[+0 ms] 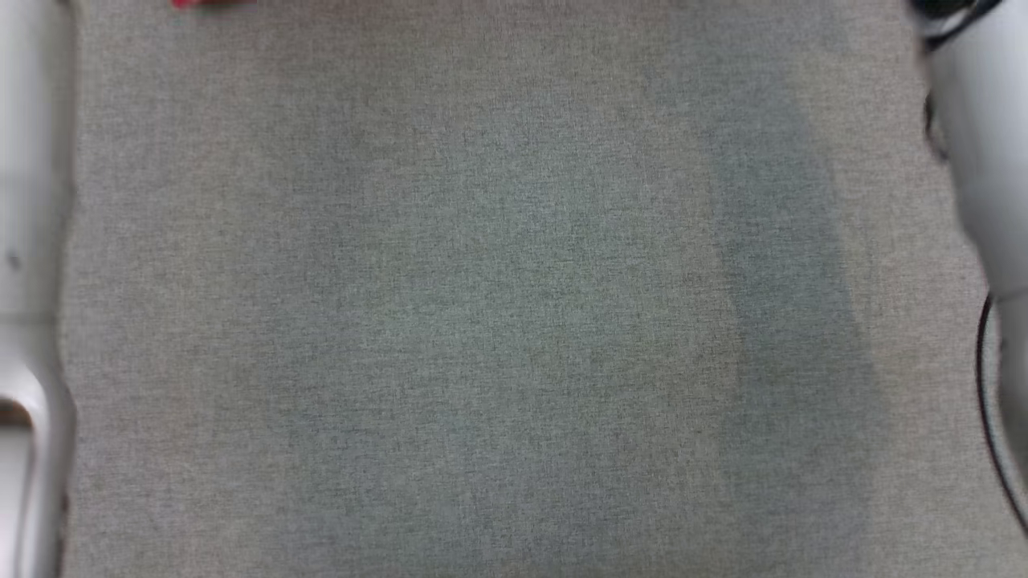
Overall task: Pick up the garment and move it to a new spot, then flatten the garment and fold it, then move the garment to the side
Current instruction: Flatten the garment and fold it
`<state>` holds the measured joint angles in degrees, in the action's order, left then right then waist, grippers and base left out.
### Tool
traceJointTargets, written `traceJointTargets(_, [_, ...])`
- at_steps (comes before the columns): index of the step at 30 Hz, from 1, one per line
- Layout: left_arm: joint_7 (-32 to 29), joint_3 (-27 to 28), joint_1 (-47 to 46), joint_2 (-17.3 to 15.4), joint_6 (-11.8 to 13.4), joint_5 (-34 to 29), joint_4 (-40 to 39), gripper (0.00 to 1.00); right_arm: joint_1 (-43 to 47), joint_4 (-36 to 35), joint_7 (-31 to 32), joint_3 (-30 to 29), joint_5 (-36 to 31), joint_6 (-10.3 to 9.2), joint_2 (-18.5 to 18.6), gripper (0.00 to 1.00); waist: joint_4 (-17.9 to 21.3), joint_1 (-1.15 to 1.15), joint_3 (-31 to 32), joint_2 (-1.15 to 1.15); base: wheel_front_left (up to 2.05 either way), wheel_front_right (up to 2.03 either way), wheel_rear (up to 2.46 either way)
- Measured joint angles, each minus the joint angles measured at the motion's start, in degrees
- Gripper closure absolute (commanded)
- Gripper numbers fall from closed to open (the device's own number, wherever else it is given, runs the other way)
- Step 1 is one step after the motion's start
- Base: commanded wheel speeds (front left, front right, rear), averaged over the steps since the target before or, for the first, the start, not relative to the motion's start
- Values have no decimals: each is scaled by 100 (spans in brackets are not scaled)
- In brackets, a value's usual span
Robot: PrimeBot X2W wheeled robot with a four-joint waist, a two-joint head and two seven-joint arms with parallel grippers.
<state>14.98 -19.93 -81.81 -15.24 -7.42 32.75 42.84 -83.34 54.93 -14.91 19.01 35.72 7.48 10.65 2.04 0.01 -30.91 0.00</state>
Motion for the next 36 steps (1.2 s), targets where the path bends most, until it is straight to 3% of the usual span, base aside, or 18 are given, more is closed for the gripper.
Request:
traceJointTargets(9, [2, 734, 2937, -31, 143, -57, -1558, 100, 2393, -1180, -7, 34, 258, 0, 0, 100, 47, -1, 464, 0, 0, 0, 0])
traceJointTargets(20, [2, 1277, 6138, 247, 487, -121, -2982, 100, 4743, -1794, -7, 322, 630, 0, 68, 100, 105, -2, 1276, 0, 0, 0, 0])
traceJointTargets(29, [1, 1181, 8138, 652, 742, 12, -3708, 100, 6330, -2190, -7, 259, 934, 0, 194, 100, 25, -3, 1953, 0, 0, 0, 0])
traceJointTargets(36, [-202, 900, 9055, 675, 939, -111, -4218, 100, 7379, -2665, 1, 130, 972, 0, 258, 100, -83, -2, 2373, 0, 0, 0, 0])
